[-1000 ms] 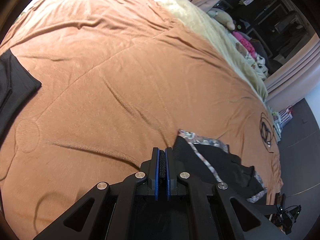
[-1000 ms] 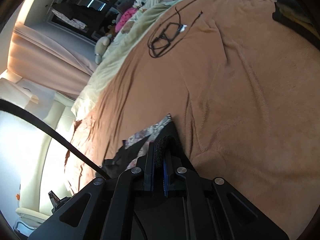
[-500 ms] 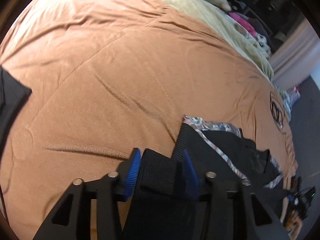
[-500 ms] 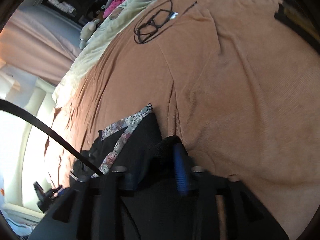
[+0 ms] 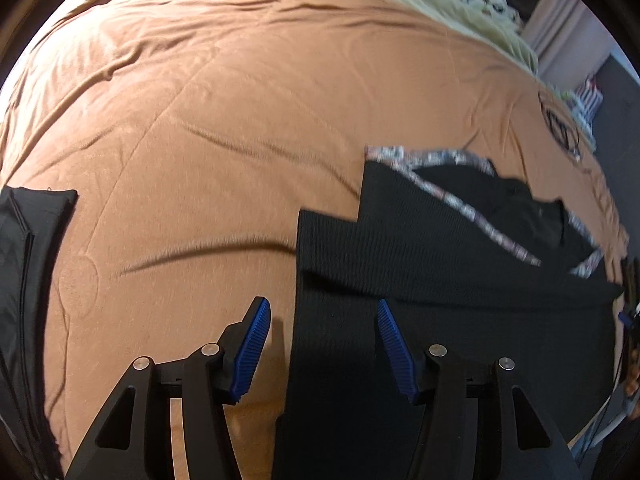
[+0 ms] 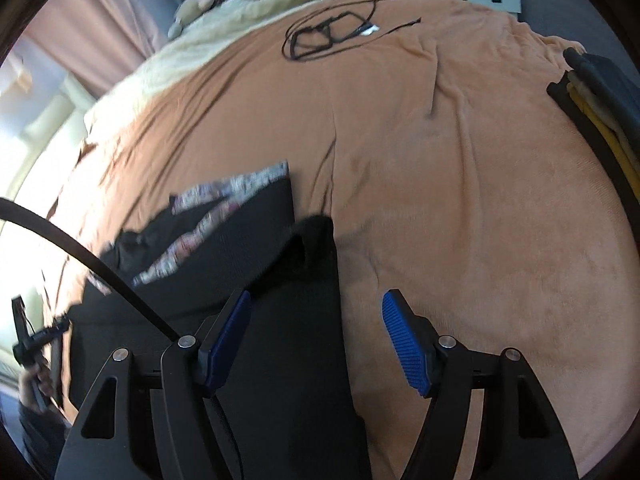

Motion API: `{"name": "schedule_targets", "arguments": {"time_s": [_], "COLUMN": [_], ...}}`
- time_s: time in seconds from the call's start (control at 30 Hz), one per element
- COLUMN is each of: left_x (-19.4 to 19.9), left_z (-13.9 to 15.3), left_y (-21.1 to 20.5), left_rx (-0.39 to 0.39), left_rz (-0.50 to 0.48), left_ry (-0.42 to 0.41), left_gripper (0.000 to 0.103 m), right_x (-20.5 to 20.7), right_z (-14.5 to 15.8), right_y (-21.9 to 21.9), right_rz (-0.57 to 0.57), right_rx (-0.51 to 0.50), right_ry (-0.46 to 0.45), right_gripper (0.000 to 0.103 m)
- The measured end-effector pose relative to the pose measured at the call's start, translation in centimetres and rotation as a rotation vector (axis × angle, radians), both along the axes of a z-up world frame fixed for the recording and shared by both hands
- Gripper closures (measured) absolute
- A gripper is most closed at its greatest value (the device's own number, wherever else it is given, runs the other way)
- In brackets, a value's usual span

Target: Fold small clothes

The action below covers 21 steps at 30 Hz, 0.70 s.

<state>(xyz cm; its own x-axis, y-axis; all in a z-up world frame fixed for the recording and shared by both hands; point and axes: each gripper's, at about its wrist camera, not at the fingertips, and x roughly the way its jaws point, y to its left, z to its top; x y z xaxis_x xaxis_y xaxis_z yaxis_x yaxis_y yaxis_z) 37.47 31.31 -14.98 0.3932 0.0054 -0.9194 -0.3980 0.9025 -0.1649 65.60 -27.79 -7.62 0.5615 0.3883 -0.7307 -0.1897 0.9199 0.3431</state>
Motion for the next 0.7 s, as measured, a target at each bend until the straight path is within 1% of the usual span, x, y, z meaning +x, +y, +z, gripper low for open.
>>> {"name": "schedule_targets", "arguments": {"time_s": [0.17,0.27,0.3,0.43,0.57,0.7], "left_x": [0.4,1.2,1.4,3.0,4.8,6.5], "left_z": [-1.3,-2.4,-2.6,-2.9,-3.1,-3.1], "left_y": [-0.5,-0.5,-0.5,-0.2,0.1,0.6], "left_rx": [0.056,0.076,0.08,0.104,0.125,0.137], "left_rz": [-0.044,-0.054,-0.054,-0.053,-0.055,-0.043], "left_ry": [0.073,0.104,0.104,0.096,0.088,0.075], "left_gripper": [0.045,0.045,0.045,0.045,0.045,0.045], "right_x": [0.0,0.8,1.1,2.5,3.8,6.2], "right_z": [-0.2,-0.6,-0.7,-0.5,0.0,0.1], "right_y": [0.8,1.9,2.3,3.2,4.0,4.3], "right_rz": [0.036,0.056,0.058,0.056,0.057,0.054], "right_rx": [-0.062,-0.127,-0.154,-0.208,-0.239,-0.248], "right_ry": [0.037,0.054,0.056,0.042,0.031,0.022], "right_gripper": [0.036,0.036,0.036,0.036,0.036,0.036]}}
